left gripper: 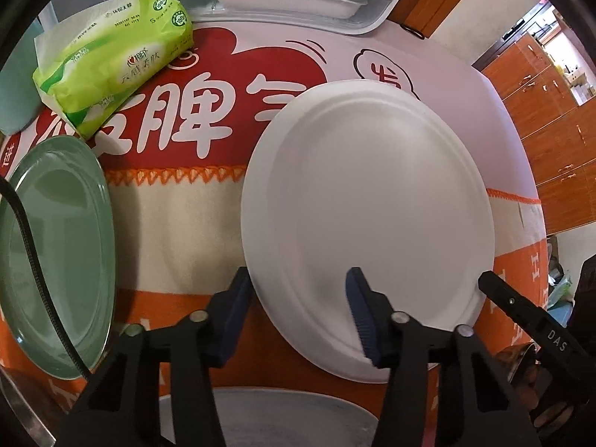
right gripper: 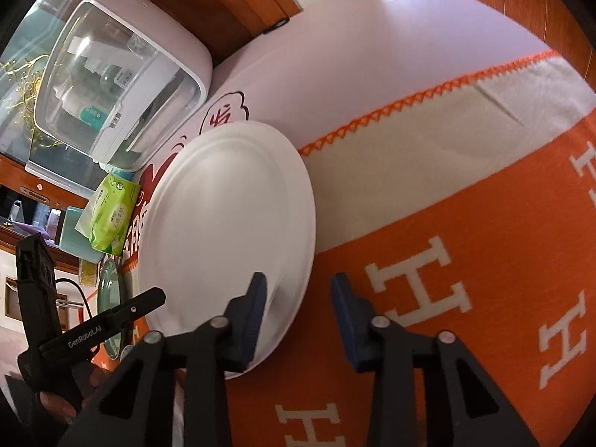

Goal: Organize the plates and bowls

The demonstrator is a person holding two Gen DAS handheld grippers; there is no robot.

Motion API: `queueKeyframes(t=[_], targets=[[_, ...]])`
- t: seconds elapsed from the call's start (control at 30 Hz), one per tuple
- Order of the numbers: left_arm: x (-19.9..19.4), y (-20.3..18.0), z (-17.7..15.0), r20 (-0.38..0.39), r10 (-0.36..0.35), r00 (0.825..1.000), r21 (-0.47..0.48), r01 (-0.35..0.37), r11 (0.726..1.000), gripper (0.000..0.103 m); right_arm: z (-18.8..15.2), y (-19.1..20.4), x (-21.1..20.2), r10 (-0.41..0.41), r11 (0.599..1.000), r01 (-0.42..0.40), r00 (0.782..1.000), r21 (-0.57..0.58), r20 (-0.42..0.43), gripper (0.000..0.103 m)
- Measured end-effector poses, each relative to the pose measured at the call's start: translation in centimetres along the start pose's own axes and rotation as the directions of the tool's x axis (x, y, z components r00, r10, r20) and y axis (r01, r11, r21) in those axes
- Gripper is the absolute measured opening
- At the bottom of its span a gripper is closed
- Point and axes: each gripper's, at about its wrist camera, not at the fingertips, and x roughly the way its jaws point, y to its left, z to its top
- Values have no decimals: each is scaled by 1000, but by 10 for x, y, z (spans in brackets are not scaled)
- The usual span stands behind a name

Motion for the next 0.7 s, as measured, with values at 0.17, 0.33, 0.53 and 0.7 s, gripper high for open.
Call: queueKeyframes(t=[0.17, 0.33, 0.53, 0.7], targets=[[1, 2, 0, 10, 23, 1000, 3, -23, 1000, 36, -2, 3, 3, 14, 1000, -14, 1000, -7, -3, 21], [0, 2, -2, 27, 30, 999, 17, -31, 999, 34, -4, 4, 3, 7, 1000, -7, 1000, -3, 1, 21], [-13, -1, -6, 56, 17, 998, 18, -18, 1000, 34, -8, 4, -7, 26, 1000, -26, 999, -6, 35, 21], [-34, -5, -11, 97, -20, 995, 32, 17, 999, 34, -12, 6, -23, 27, 1000, -26, 998, -6, 58, 21]])
